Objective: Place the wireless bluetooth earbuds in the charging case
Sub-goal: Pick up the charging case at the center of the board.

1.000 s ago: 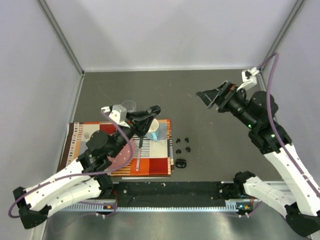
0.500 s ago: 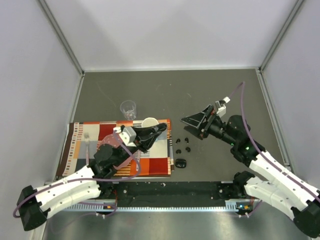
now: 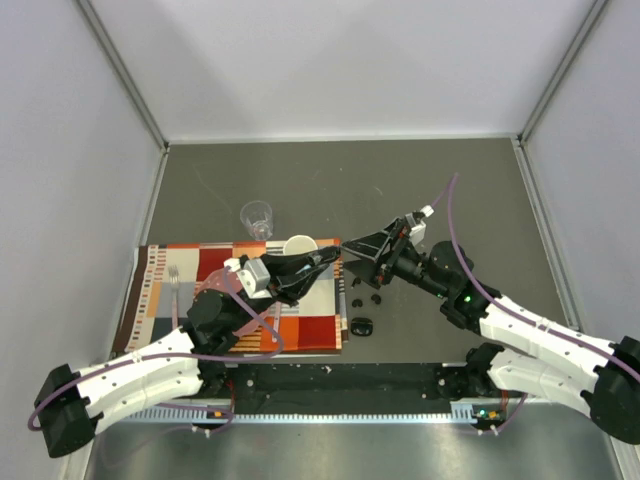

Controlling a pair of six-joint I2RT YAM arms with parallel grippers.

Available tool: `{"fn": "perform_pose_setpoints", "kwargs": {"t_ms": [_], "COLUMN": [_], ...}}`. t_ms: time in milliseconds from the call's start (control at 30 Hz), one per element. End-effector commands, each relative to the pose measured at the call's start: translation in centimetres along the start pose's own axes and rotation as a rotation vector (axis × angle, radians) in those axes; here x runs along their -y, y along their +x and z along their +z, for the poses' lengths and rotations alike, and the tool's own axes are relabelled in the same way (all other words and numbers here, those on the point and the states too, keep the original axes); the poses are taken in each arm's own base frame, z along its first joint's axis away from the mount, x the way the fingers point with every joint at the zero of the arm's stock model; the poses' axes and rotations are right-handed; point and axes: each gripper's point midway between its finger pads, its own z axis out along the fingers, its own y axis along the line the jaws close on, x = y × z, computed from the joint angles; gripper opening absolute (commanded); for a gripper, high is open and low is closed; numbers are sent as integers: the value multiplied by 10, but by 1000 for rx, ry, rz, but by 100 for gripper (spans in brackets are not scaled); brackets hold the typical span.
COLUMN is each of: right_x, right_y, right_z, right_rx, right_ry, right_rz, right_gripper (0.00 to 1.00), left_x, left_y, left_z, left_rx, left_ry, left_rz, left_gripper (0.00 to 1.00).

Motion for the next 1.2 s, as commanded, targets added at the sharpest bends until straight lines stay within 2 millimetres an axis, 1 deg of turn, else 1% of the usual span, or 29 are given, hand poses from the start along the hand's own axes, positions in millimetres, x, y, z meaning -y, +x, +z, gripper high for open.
{"fn": "perform_pose_setpoints", "kwargs": {"t_ms": [0,200,233,267,300,333,400,433,500,600,633,767,800,833,867,900,933,967,1033,1067,1167], "right_x": [-41,-44,-44,-47,-47,-47,-48,-49,-53,-53,-55,-57,-57,-58,-58,-58,-58,-59,-58,-59,-59], "right_y": [4,14,15,16,18,20,23,27,28,29,28,27,27,27,27,27,27,27,27,27,30], "right_z": [-1,3,5,6,6,7,10,10,11,10,10,7,7,7,6,6,7,7,7,8,10], "right_rx": [17,-18,-23,-28,-37,-44,-56,-67,-68,-68,-65,-57,-56,-56,-52,-52,-52,-52,-53,-58,-71], "right_ry": [-151,-170,-174,-189,-191,-189,-196,-197,-211,-219,-226,-230,-231,-236,-237,-239,-239,-242,-242,-245,-249], "right_rz": [32,73,79,81,90,98,112,119,120,121,121,118,114,110,107,105,102,103,103,102,100], "right_gripper": [93,91,89,83,81,77,75,71,67,53,47,43,36,24,20,15,5,3,0,0,0], "left_x": [4,6,5,6,6,5,4,3,3,2,1,-1,-2,-2,-2,-3,-3,-2,-2,-2,-1], "left_y": [-16,-9,-8,-7,-7,-5,-5,-3,-3,-1,-1,1,1,3,2,3,4,4,6,6,5], "left_z": [1,1,1,1,1,1,2,2,2,1,1,0,0,0,1,1,2,4,6,7,8], "left_rx": [71,54,51,48,47,41,39,35,32,26,26,17,16,10,8,4,-4,-11,-22,-24,-11], "left_ry": [23,29,28,29,29,24,21,18,15,7,6,-7,-10,-12,-16,-19,-21,-20,-19,-19,-17], "left_rz": [3,-4,-6,-5,-5,-7,-3,-2,-2,-3,-1,-1,-1,-6,-12,-17,-25,-29,-41,-44,-58], "left_gripper": [0,0,0,0,0,0,0,0,0,0,0,0,0,0,2,6,9,17,24,30,39]}}
